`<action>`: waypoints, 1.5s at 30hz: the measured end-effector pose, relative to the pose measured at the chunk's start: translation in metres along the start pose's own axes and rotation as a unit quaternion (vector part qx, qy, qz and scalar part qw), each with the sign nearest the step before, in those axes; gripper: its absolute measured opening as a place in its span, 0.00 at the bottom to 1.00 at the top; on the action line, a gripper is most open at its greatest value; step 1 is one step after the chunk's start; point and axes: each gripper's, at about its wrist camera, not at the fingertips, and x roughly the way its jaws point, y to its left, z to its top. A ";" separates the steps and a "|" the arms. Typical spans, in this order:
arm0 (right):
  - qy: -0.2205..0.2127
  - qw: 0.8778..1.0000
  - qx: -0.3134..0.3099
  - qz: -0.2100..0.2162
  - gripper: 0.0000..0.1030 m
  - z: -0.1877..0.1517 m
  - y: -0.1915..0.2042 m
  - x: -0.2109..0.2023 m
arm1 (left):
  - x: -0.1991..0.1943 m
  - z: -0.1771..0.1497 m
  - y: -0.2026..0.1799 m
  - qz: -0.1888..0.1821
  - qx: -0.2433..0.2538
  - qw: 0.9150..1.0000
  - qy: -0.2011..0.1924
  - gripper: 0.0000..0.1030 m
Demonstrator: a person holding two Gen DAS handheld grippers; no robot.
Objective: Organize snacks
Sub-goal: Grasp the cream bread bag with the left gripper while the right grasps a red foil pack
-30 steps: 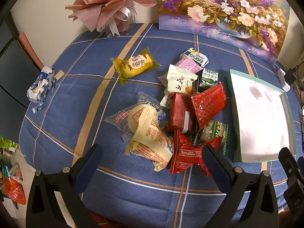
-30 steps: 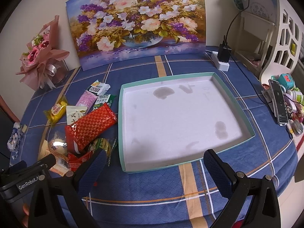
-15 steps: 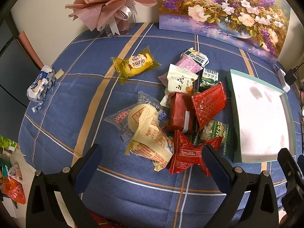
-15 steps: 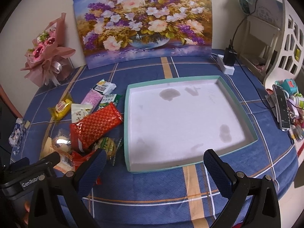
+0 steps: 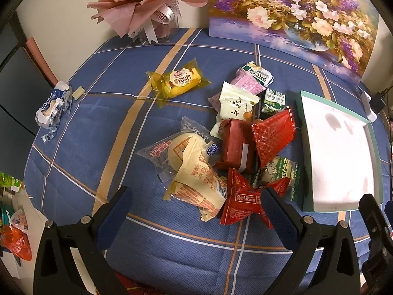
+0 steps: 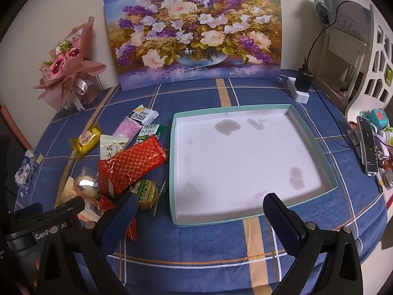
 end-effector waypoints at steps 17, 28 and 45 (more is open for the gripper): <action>0.058 0.996 -0.021 0.062 1.00 0.000 0.028 0.028 | 0.008 0.008 0.027 -0.042 -0.069 0.997 0.008 1.00; 0.125 0.984 -0.061 0.110 0.92 -0.016 0.069 0.068 | 0.045 0.005 0.043 -0.056 -0.127 0.987 0.076 1.00; 0.171 0.969 -0.052 0.171 0.67 -0.023 0.089 0.096 | 0.080 0.006 0.031 -0.122 -0.157 0.973 0.120 0.49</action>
